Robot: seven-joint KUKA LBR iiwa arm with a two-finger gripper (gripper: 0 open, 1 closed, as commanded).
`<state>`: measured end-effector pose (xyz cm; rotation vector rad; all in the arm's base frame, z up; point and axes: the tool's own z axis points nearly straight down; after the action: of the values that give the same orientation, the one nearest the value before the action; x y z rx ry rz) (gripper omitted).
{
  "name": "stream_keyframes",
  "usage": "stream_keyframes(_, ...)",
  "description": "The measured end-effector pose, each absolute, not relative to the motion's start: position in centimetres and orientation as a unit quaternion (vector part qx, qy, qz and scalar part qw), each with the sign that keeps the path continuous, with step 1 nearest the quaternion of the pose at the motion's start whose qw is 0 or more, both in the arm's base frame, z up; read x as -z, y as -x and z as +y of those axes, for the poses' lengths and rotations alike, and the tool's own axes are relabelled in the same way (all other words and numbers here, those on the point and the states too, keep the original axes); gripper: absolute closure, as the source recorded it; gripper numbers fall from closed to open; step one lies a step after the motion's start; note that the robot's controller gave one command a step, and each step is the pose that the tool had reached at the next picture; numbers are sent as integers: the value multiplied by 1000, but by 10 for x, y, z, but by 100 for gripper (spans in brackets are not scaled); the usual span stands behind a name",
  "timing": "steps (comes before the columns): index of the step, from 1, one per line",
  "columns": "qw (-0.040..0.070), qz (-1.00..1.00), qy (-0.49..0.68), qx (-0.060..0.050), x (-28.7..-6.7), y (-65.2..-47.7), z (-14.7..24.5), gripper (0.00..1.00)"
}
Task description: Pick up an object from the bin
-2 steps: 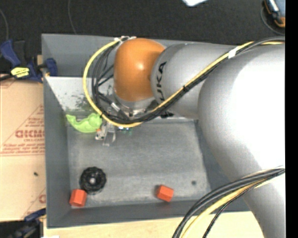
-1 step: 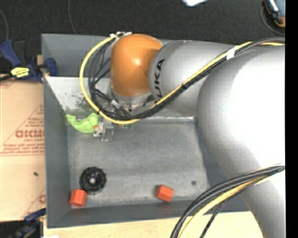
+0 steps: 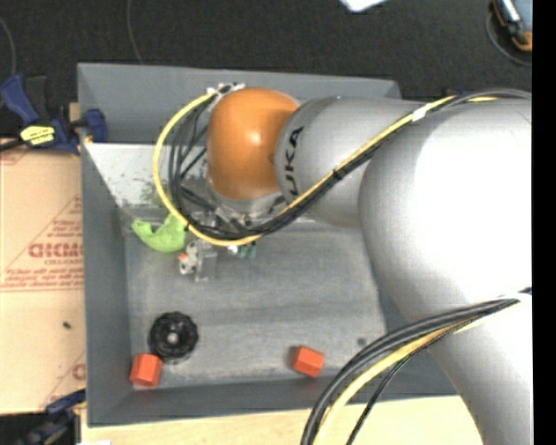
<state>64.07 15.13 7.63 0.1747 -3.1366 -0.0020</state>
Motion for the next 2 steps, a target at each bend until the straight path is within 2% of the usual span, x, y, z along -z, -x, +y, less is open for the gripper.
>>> stream_keyframes(1, -12, -998, -61, 3, -74, -654, 157, 100)
stream_keyframes(2, -12, -998, -60, 3, -74, -654, 157, 100)
